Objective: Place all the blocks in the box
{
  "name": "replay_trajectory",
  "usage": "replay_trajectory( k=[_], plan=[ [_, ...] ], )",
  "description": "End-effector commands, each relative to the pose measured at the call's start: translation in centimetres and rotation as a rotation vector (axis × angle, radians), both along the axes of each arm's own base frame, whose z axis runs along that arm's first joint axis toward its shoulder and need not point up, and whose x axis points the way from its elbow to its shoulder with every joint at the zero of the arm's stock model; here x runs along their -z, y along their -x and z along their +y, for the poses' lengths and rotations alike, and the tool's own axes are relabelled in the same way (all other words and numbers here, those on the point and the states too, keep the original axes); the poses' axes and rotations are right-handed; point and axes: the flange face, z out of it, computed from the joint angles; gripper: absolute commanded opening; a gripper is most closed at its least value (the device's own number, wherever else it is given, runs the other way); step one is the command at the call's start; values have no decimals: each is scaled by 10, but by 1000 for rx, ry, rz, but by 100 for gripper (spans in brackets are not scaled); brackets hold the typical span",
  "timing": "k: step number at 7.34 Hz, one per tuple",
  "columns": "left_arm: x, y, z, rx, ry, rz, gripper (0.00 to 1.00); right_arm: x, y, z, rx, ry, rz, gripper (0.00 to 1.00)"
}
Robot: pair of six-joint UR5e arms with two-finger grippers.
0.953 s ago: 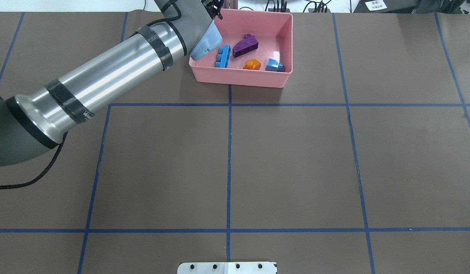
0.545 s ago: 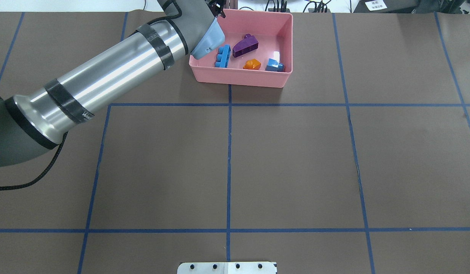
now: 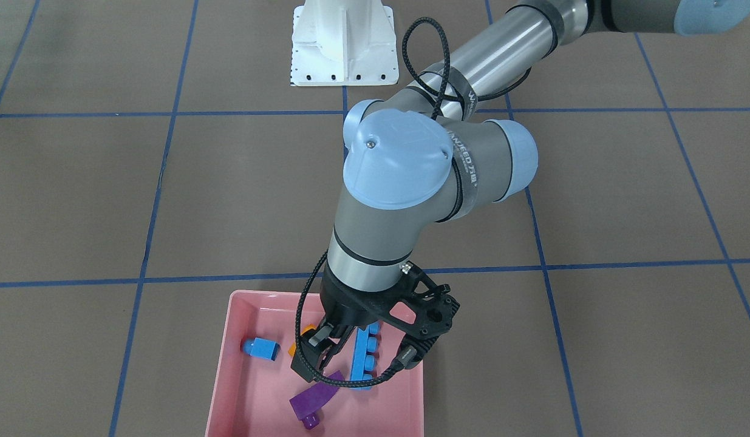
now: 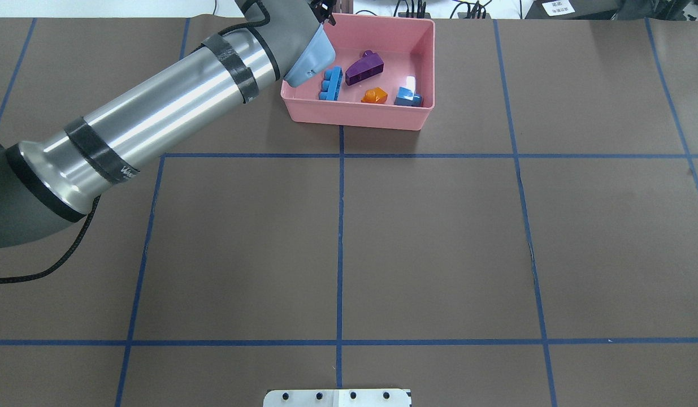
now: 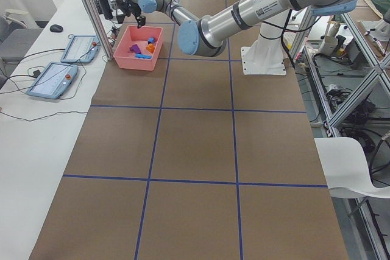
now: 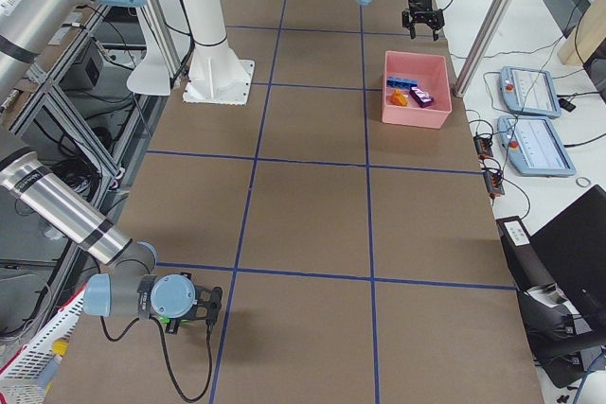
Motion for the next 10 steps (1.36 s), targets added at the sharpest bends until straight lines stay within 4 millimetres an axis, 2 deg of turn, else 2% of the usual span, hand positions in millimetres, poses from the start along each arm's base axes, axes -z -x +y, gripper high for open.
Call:
replay_trajectory(
  k=[1, 2, 3, 4, 5, 6, 7, 8, 9, 10],
  plan=[
    [1, 1, 0, 1, -1, 1, 100, -4, -2, 6, 13, -1, 8, 13],
    [2, 2, 0, 1, -6, 2, 100, -4, -2, 6, 15, -4, 14, 0],
    [3, 6, -2, 0, -15, 3, 100, -5, -2, 7, 17, -8, 10, 0],
    [2, 11, -5, 5, -17, 2, 100, 5, 0, 0, 10, -28, -13, 0],
    [4, 22, -10, -20, -31, 6, 100, 48, 10, -35, -38, -59, -25, 0],
    [-4, 28, -12, -56, -32, 9, 100, 106, 26, -86, -130, -52, -23, 0],
    [-17, 42, -16, -84, -51, 4, 100, 151, 48, -144, -177, -77, -52, 0],
    [-54, 66, -18, -158, -108, -17, 100, 190, 72, -201, -224, -86, -79, 0],
    [-104, 102, -18, -230, -186, -67, 100, 223, 94, -246, -253, -91, -112, 0],
    [-151, 130, -6, -295, -259, -133, 100, 259, 106, -295, -271, -93, -119, 0]
  ],
)
